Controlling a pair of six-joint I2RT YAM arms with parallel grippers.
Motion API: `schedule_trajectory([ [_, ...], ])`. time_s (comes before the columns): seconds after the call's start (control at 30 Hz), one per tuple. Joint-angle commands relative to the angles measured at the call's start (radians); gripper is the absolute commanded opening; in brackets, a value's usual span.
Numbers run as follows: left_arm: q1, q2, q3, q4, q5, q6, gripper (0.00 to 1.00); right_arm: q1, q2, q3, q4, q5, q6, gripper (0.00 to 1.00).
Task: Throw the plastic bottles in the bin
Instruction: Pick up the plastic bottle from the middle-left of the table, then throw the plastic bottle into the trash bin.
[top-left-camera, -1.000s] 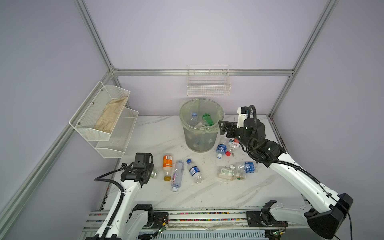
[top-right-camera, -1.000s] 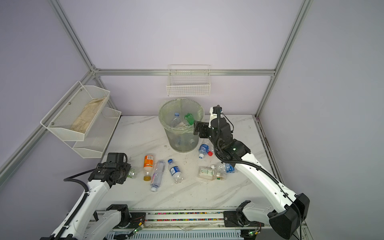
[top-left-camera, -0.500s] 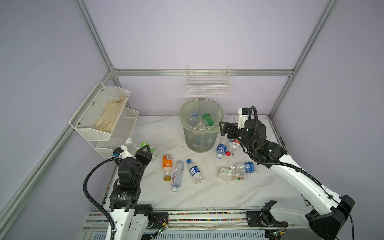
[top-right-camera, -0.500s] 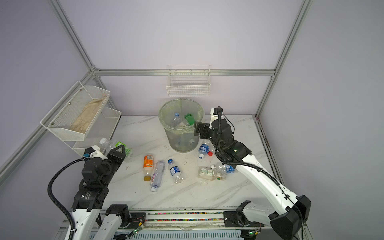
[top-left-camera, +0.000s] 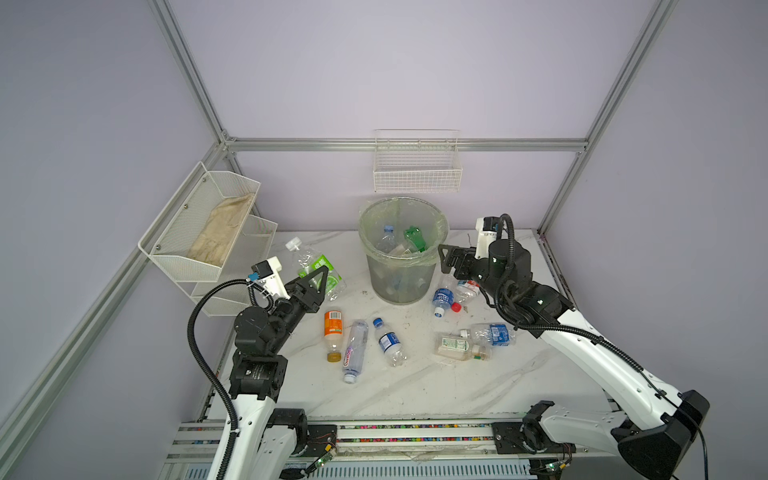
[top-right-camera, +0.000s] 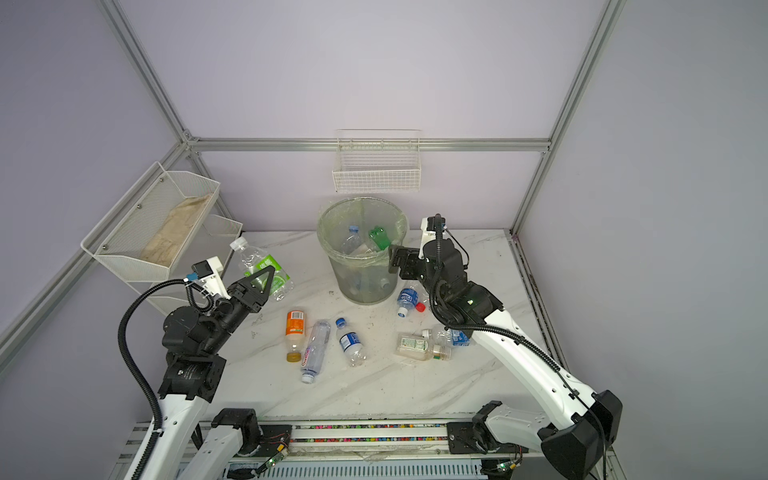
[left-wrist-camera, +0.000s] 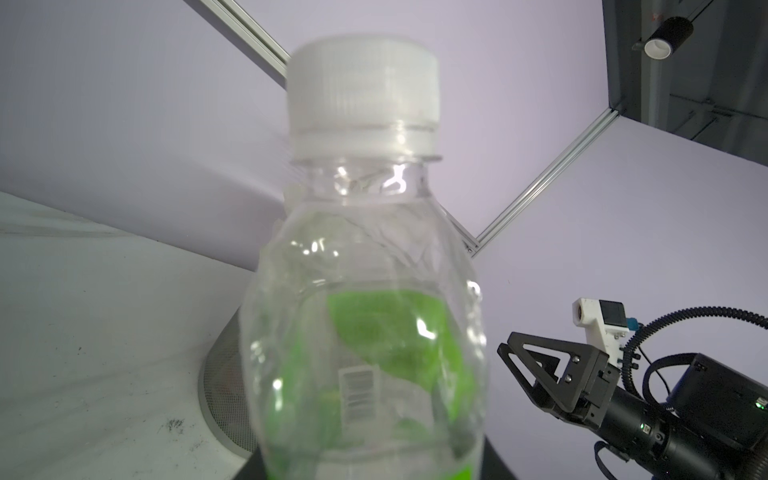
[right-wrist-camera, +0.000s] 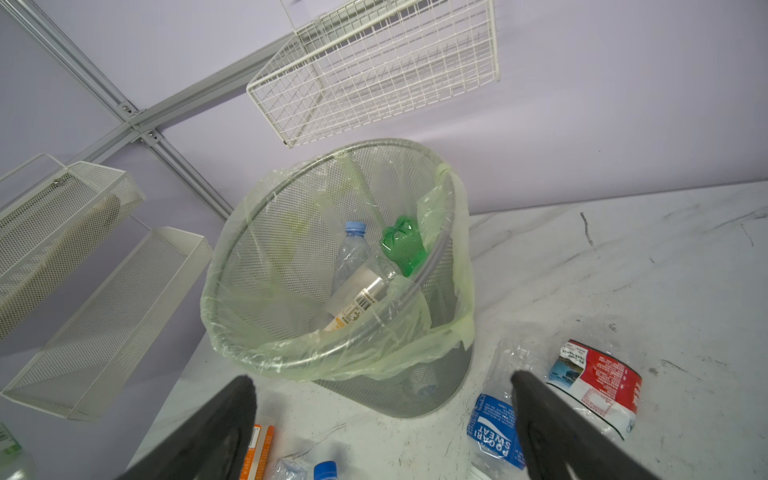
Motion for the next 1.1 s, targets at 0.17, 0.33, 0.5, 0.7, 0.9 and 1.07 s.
schedule_trajectory([
  [0.17,-0.146,0.058,0.151,0.061,0.017,0.169,0.0,-0.001,-0.021,-0.015,-0.012,0.005,0.006,0.97],
  [0.33,-0.248,0.122,0.218,-0.011,-0.056,0.276,0.0,-0.001,-0.026,-0.014,-0.015,0.011,0.003,0.97],
  [0.5,-0.305,0.195,0.287,-0.042,-0.127,0.35,0.0,-0.001,-0.033,-0.022,-0.017,0.019,-0.001,0.97],
  [0.7,-0.337,0.296,0.368,-0.037,-0.162,0.389,0.0,-0.001,-0.04,-0.031,-0.018,0.024,-0.003,0.97],
  [0.9,-0.364,0.415,0.461,-0.035,-0.181,0.414,0.0,-0.003,-0.052,-0.031,-0.026,0.037,-0.012,0.97],
  [1.07,-0.387,0.506,0.532,-0.036,-0.219,0.44,0.0,-0.004,-0.064,-0.022,-0.035,0.048,-0.018,0.97],
])
